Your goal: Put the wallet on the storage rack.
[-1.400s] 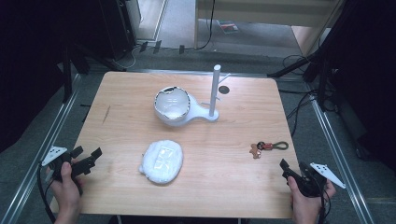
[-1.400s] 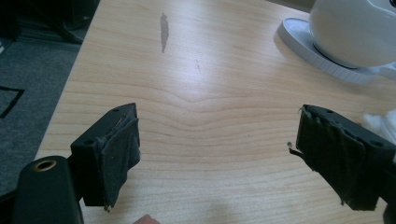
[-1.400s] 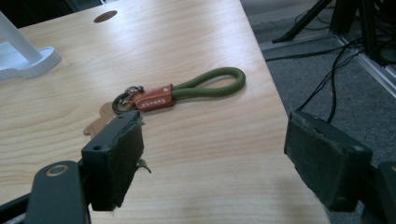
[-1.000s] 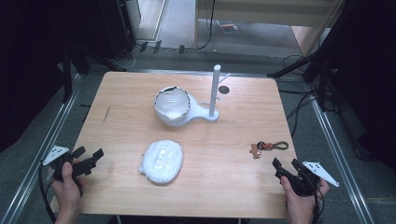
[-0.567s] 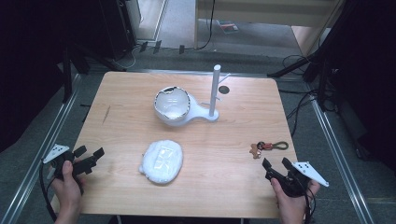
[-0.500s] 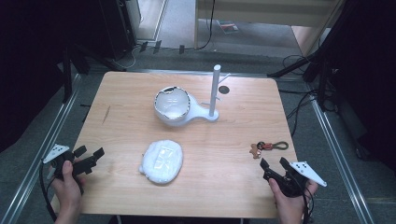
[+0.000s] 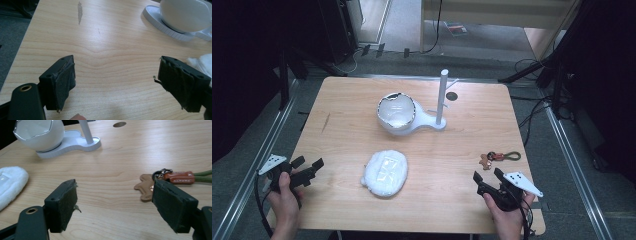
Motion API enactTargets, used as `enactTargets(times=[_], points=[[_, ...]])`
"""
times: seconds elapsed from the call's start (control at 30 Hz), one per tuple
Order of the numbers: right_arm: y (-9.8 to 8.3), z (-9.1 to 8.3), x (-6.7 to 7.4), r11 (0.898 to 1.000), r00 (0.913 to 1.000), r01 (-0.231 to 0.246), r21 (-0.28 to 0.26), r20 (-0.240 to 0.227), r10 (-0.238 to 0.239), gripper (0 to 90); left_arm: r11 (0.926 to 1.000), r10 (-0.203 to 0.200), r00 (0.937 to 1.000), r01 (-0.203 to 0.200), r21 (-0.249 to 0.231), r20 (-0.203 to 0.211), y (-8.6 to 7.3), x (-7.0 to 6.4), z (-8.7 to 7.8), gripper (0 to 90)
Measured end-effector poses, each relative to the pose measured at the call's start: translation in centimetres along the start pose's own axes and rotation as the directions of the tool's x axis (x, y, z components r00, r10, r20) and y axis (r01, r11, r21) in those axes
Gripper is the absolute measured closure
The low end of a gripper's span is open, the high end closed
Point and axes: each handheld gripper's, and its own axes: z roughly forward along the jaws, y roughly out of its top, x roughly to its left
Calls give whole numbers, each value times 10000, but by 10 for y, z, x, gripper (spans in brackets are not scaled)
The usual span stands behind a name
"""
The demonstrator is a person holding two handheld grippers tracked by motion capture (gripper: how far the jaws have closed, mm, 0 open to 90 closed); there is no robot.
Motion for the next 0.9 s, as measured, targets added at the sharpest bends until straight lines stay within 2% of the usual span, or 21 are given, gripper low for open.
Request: enactTargets(times=[0.27,0.53,0.67,0.7,0.73,0.9], points=[[-2,8,14,9998,9994,96,177,-337,-90,207,10000,18,10000,-18,16,10,0,0,0,153],[0,20,27,9981,9962,405,464,-794,-367,207,10000,59,10000,-60,41,38,0,-1,1,154],[2,29,37,9950,9920,698,715,-1106,-616,207,9999,118,9999,-118,75,60,0,0,0,154],[2,31,40,9937,9900,792,789,-1228,-691,207,9999,114,9999,-114,59,55,0,0,0,154],[4,36,47,9900,9862,1085,906,-1351,-958,207,9999,96,9999,-96,67,64,0,0,0,154],[8,49,62,9826,9764,1391,1227,-1827,-1154,204,10000,67,9999,-68,71,116,0,0,1,154]])
